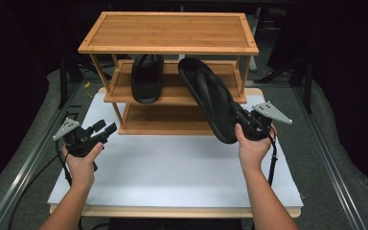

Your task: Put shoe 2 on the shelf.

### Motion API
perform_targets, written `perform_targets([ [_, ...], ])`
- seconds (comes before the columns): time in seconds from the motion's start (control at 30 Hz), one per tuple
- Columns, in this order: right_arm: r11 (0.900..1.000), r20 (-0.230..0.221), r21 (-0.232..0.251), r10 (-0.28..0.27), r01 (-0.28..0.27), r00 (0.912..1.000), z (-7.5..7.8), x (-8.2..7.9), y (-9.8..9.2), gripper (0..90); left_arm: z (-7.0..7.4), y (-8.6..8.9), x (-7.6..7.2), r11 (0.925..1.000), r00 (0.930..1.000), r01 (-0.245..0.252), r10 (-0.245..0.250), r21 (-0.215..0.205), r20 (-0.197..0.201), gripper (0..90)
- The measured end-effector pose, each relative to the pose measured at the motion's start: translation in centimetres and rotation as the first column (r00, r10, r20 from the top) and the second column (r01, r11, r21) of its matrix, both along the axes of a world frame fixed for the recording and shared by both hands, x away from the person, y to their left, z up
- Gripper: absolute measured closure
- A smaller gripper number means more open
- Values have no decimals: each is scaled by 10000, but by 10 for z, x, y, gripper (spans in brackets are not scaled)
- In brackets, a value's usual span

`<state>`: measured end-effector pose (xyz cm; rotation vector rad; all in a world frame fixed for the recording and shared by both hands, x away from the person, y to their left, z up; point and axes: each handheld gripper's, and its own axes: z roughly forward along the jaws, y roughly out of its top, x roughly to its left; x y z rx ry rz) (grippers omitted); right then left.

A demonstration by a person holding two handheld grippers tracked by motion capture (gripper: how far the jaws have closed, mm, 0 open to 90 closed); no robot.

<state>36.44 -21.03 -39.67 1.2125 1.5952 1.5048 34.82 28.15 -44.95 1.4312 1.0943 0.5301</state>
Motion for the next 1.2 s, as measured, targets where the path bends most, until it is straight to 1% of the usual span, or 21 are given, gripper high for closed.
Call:
perform_targets([
  [0.03,10000,-4,-43,-7,7,10000,1,2,1,846,0,0,0,10000,10000,-45,45,4,5,411],
  [0.07,9996,-26,-163,-210,209,9998,2,5,3,846,0,0,0,9999,9999,-112,112,28,9,408],
  [0.13,9990,-43,-344,-287,286,9996,3,10,5,846,0,1,-1,9999,9999,-152,152,16,16,408],
  [0.17,9993,-47,-332,-162,160,9999,4,14,6,847,0,1,0,9999,9999,-141,141,-18,38,408],
  [0.2,9986,-89,-398,-343,339,9994,5,17,7,846,0,2,0,9999,9999,-144,144,-23,27,408],
  [0.23,9981,-137,-388,-475,470,9988,5,20,8,847,0,2,0,9999,9999,-168,168,-28,11,408],
  [0.27,9981,-137,-388,-475,470,9988,5,20,8,847,0,2,0,9999,9999,-168,168,-28,11,408],
  [0.3,9992,-201,-252,-327,322,9993,6,28,11,847,0,2,0,9999,9999,-167,167,-26,-9,408],
  [0.33,9992,-201,-252,-327,322,9993,6,28,11,847,0,2,0,9999,9999,-167,167,-26,-9,408],
  [0.4,9992,-271,-274,-309,301,9992,10,36,15,847,-1,1,0,9999,9999,-139,139,-34,-20,408],
  [0.5,9987,-228,-365,-355,347,9991,13,42,20,847,-1,1,0,9999,9999,-122,122,-27,-37,408],
  [0.53,9986,-191,-394,-374,366,9991,17,47,25,847,-1,1,0,9999,9999,-108,108,-15,-16,408],
  [0.57,9981,-172,-439,-432,424,9989,18,49,27,846,-2,1,0,10000,10000,-94,94,-19,-17,408],
  [0.6,9981,-172,-439,-432,424,9989,18,49,27,846,-2,1,0,10000,10000,-94,94,-19,-17,409],
  [0.63,9983,-136,-477,-330,323,9994,21,54,32,846,-2,0,0,10000,10000,-85,85,-18,-25,408],
  [0.67,9967,-162,-626,-534,523,9984,23,56,35,846,-2,0,-1,10000,10000,-80,80,-5,-39,408],
  [0.7,9974,-131,-598,-420,412,9990,24,58,37,846,-2,1,-1,10000,10000,-82,82,-15,-36,409],
  [0.83,9967,-33,-691,-437,433,9990,31,67,45,846,-2,2,0,9999,9999,-96,96,-40,-64,408],
  [1.03,9927,279,-955,-718,742,9970,40,80,56,846,-4,2,1,9999,9999,-92,91,-56,-134,408],
  [1.17,9909,344,-938,-934,963,9950,41,86,59,846,-4,2,1,10000,9999,-71,70,-46,-125,408],
  [1.2,9905,267,-913,-1003,1024,9946,40,91,58,846,-4,1,1,10000,9999,-72,71,-34,-127,409],
])
